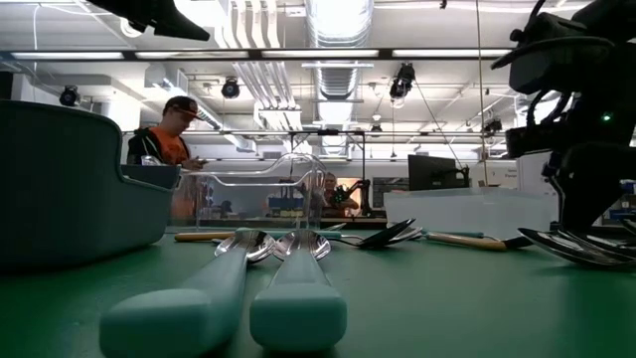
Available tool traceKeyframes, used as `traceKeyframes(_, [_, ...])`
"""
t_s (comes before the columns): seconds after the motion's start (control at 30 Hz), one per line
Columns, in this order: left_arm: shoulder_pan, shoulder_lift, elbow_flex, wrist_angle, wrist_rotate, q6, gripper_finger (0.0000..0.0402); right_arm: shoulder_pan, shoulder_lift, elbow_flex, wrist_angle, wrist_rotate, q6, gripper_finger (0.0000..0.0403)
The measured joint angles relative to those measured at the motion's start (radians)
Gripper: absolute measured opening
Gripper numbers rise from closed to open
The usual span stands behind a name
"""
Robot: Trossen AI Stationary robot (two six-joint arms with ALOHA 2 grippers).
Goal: Sort silverware by color (type)
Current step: Put the blue spoon into the white bin
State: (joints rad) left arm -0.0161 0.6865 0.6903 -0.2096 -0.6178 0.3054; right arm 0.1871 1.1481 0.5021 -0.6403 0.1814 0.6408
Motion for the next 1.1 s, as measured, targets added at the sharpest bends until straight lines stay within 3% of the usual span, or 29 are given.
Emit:
traceKeyframes(0.4, [0.000,0.000,0.000,0.000,0.000,0.000,0.0000,0.000,0.000,0.111,-0.056,-0.037,-0.013,0.0009])
traceKeyframes(0.63, [0.000,0.000,0.000,0.008,0.000,0.000,0.0000,0.000,-0.001,0.225,-0.118,-0.111,-0.015,0.0009])
traceKeyframes(0.9, [0.000,0.000,0.000,0.008,0.000,0.000,0.0000,0.000,0.011,0.375,-0.119,-0.079,-0.056,0.0009])
traceKeyframes(1.1, [0.000,0.000,0.000,0.010,0.000,0.000,0.0000,-0.018,0.096,0.521,-0.133,-0.024,-0.136,0.0009])
